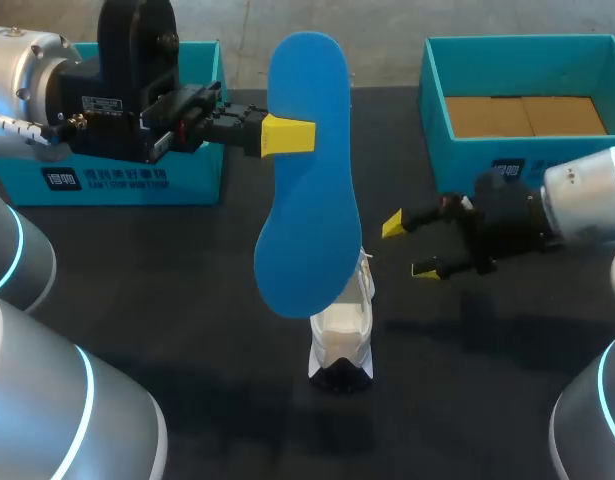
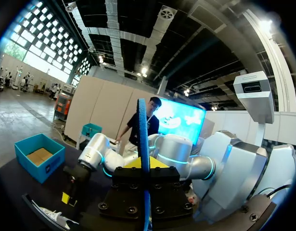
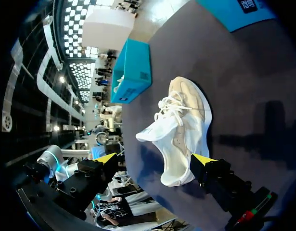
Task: Take the shoe out of the shoebox, open the shoe tongue, remove and reinsert the insole, then place the shoe into the shoebox
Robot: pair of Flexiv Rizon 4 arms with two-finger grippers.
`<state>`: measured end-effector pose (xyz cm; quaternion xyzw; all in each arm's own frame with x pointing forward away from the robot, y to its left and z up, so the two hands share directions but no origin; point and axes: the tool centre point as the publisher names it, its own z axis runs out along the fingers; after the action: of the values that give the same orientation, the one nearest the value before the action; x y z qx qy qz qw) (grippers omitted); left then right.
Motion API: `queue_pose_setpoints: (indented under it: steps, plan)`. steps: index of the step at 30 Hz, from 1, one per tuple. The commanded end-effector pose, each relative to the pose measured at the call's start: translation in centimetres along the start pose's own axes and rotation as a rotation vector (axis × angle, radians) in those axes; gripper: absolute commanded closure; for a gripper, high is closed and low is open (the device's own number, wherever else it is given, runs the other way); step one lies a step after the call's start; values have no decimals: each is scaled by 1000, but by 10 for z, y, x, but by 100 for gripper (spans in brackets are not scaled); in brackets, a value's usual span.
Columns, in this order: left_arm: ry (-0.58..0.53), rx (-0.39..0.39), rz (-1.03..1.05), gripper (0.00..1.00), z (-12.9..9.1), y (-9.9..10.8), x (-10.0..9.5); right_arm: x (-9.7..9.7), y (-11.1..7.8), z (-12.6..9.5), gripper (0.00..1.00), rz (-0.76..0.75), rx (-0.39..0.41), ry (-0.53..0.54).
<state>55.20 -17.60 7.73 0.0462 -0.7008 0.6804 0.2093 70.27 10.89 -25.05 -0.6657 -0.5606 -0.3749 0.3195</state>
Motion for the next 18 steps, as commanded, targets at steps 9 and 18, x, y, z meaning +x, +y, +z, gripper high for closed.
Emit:
queue_pose_setpoints:
  steps: [9, 18]
  plan:
    - [2, -5, 0, 100, 1, -1, -2, 8, 4, -6, 0, 15, -5, 108]
    - [2, -5, 0, 100, 1, -1, -2, 20, 10, -9, 0, 9, -14, 154]
